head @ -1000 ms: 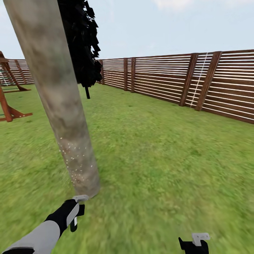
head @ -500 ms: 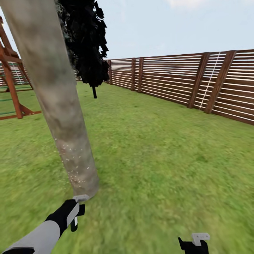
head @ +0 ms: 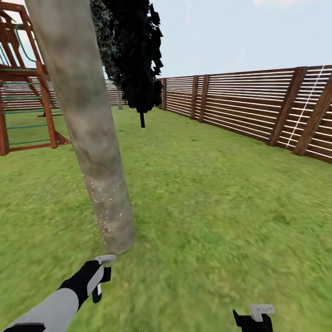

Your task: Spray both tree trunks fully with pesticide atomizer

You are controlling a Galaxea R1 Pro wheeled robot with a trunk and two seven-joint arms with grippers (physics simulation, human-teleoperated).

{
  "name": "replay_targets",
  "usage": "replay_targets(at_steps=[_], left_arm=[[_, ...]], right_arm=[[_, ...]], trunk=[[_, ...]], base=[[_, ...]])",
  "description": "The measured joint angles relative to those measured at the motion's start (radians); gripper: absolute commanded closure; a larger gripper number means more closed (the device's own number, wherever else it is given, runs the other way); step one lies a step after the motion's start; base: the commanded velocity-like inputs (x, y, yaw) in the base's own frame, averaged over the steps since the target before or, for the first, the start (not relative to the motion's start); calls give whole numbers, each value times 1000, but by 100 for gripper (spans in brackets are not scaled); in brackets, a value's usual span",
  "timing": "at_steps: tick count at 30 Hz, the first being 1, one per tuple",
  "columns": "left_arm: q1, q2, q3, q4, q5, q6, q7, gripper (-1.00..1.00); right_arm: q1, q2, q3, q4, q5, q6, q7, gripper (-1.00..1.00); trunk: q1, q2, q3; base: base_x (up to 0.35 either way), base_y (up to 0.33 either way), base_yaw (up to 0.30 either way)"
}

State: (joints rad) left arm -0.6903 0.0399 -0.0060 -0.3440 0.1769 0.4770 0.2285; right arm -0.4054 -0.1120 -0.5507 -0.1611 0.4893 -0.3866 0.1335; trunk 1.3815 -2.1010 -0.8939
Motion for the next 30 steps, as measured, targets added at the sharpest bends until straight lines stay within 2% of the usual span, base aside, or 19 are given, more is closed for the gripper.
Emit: replay_targets(at_steps=[4, 17, 26, 30], left_arm=[[0, 0, 0, 0, 0, 0, 0, 100], [0, 0, 0, 0, 2, 0, 0, 100], [0, 0, 0, 0, 2, 0, 0, 100], [0, 0, 0, 0, 2, 0, 0, 100]], right_arm=[[0, 0, 0, 0, 0, 0, 0, -100], [0, 0, 0, 0, 0, 0, 1, -100], [0, 0, 0, 0, 0, 0, 1, -100], [0, 0, 0, 0, 0, 0, 1, -100]], trunk=[[0, 0, 0], [0, 0, 0], [0, 0, 0], [0, 0, 0]], base=[[30, -270, 193], [203, -230, 17], [236, -203, 251], [240, -196, 30]])
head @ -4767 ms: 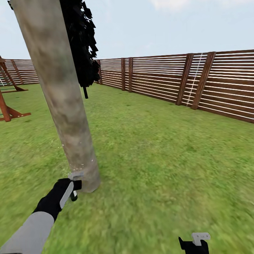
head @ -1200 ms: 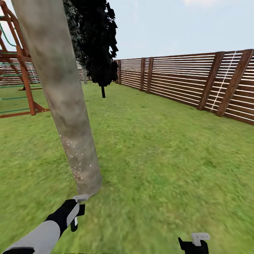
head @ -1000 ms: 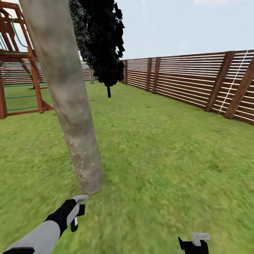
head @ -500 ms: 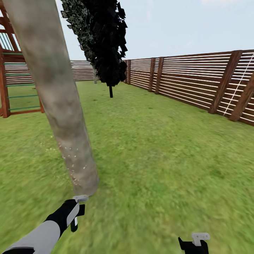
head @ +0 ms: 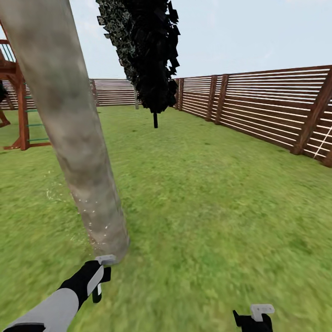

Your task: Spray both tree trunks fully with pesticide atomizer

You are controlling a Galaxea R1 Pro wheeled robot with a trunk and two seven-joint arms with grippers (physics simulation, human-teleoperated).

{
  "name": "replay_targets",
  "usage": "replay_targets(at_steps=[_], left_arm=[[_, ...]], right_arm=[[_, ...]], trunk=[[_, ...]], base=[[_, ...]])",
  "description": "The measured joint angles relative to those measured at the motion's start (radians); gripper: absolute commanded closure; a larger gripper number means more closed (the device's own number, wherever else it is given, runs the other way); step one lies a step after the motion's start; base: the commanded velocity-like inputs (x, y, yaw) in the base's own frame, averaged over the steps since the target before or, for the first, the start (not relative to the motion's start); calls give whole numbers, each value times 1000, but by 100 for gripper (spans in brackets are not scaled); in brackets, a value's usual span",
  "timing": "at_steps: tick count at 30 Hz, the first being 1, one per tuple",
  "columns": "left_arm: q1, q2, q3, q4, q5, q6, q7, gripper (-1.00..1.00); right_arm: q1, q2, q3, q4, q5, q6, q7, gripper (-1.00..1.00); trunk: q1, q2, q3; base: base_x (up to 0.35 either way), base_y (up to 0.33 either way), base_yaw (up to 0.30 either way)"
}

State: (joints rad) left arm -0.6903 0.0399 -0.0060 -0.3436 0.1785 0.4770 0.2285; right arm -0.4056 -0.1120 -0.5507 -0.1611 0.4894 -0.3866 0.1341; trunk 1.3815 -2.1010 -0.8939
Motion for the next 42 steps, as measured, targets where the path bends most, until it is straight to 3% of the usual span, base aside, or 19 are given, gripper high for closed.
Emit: replay_targets(at_steps=[8, 19, 42], left_arm=[[0, 0, 0, 0, 0, 0, 0, 100], [0, 0, 0, 0, 1, 0, 0, 100], [0, 2, 0, 0, 1, 0, 0, 100]], right_arm=[[1, 0, 0, 0, 0, 0, 1, -100], [1, 0, 0, 0, 0, 0, 0, -100], [0, 0, 0, 0, 0, 0, 1, -100]], trunk=[[0, 0, 0], [0, 0, 0], [0, 0, 0]], base=[[214, -208, 195], [8, -272, 276], [98, -276, 146]])
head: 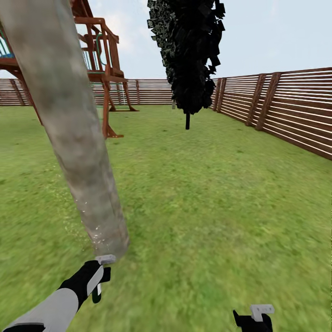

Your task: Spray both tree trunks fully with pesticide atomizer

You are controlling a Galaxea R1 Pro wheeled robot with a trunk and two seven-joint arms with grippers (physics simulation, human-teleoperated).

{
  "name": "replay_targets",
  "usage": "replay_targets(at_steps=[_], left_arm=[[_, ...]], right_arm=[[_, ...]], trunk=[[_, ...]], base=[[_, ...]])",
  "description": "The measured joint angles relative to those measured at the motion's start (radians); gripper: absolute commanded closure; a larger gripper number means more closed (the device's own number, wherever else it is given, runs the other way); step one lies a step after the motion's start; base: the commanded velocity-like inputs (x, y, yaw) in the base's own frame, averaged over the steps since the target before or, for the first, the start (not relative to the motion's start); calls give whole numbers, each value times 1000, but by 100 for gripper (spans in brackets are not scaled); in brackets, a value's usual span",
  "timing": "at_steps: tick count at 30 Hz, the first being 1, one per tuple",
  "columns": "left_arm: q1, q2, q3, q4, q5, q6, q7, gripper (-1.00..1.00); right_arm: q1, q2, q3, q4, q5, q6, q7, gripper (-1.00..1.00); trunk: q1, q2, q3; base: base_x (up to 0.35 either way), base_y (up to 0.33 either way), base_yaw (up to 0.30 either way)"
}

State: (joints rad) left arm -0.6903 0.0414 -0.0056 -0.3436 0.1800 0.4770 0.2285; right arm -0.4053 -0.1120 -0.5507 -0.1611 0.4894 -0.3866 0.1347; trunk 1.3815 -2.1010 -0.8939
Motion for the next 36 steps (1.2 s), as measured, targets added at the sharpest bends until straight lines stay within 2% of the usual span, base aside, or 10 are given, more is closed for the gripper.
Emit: replay_targets(at_steps=[20, 21, 22, 25, 27, 29, 30, 32, 34, 36], left_arm=[[0, 0, 2, 0, 0, -4, 0, 100], [0, 1, 2, -7, -7, -91, -1, 100], [0, 3, 3, -9, -6, -143, -2, 100], [-2, 9, 0, -45, -10, -198, -6, 100], [-3, 13, 1, -133, -10, -170, -9, 100], [-3, 33, 6, -230, -10, -84, -14, 100], [-3, 59, 8, -249, -10, -68, -17, 100], [-3, 82, 8, -255, -4, -58, -18, 100], [-3, 90, 7, -269, 0, -10, -19, 100], [-3, 86, 1, -325, 2, 58, -20, 100]], right_arm=[[0, 0, 0, 0, 0, 0, -1, -100], [0, 0, 0, 0, 0, 0, -3, -100], [0, 0, 0, 0, 0, 0, -3, -100], [0, 0, 0, 0, 0, 0, -4, -100], [0, 0, 0, 0, 0, 0, -4, -100], [0, -1, 0, 0, 0, 0, -6, -100], [0, -2, 0, -1, 0, 0, -6, -100], [0, -3, 0, -1, -1, 0, -5, -100], [0, -2, 0, -1, 0, 0, -6, -100], [0, -1, 0, 0, 0, 0, -6, -100]], trunk=[[0, 0, 0], [0, 0, 0], [0, 0, 0], [0, 0, 0], [0, 0, 0], [0, 0, 0], [0, 0, 0], [0, 0, 0], [0, 0, 0], [0, 0, -1]], base=[[104, -267, 204], [24, -49, 251], [12, -25, 262], [3, -5, 72], [0, -1, 8], [0, 0, 1], [0, 0, 0], [0, 0, 11], [0, 0, 159], [0, 0, 238]])
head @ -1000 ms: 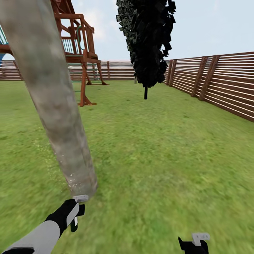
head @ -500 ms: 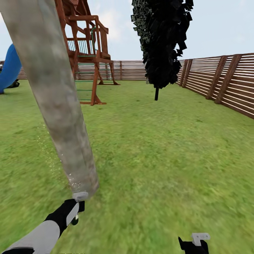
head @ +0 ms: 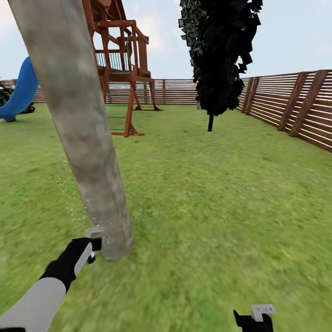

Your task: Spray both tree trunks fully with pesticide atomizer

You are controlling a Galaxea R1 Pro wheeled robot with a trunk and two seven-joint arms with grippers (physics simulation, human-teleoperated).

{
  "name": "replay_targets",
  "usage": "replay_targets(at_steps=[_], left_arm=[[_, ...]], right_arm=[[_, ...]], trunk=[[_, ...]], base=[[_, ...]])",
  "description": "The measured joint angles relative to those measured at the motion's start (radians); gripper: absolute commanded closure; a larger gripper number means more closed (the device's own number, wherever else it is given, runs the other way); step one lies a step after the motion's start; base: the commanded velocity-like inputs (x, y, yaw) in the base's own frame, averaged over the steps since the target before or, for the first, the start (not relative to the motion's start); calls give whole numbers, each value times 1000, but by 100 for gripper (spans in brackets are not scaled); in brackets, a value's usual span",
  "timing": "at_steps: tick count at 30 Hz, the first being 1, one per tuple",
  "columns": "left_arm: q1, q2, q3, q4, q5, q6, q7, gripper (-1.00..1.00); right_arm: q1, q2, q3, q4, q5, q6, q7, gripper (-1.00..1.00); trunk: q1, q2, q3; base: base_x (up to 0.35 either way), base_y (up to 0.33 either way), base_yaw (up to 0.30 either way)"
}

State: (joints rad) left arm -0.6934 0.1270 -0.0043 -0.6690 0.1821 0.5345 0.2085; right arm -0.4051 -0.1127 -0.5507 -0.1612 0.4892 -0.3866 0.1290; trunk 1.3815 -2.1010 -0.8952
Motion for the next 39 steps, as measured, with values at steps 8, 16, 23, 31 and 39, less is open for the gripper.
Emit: replay_targets(at_steps=[8, 16, 23, 31, 39], left_arm=[[-9, -75, -3, -168, -1, 178, 2, 100], [-13, -24, 6, -188, -11, 240, 2, 100], [-7, 5, 32, -332, 5, 408, 1, 100], [-15, -114, -24, -423, -9, 473, 5, 100], [-15, -24, 34, -475, 2, 479, 3, 100]], right_arm=[[-1, 1, 0, 0, 0, 0, 1, -100], [0, 1, 0, 0, 0, 0, 1, -100], [0, 1, 0, 0, 0, 0, 0, -100], [0, 1, 0, 0, 0, 0, 1, -100], [0, 1, 0, 0, 0, 0, 0, -100]], trunk=[[0, 0, -4], [0, 0, -4], [0, 0, -4], [0, 0, -4], [0, 0, -4]], base=[[0, 0, 197], [0, 0, 3], [0, 0, 0], [0, 0, 0], [0, 0, 0]])
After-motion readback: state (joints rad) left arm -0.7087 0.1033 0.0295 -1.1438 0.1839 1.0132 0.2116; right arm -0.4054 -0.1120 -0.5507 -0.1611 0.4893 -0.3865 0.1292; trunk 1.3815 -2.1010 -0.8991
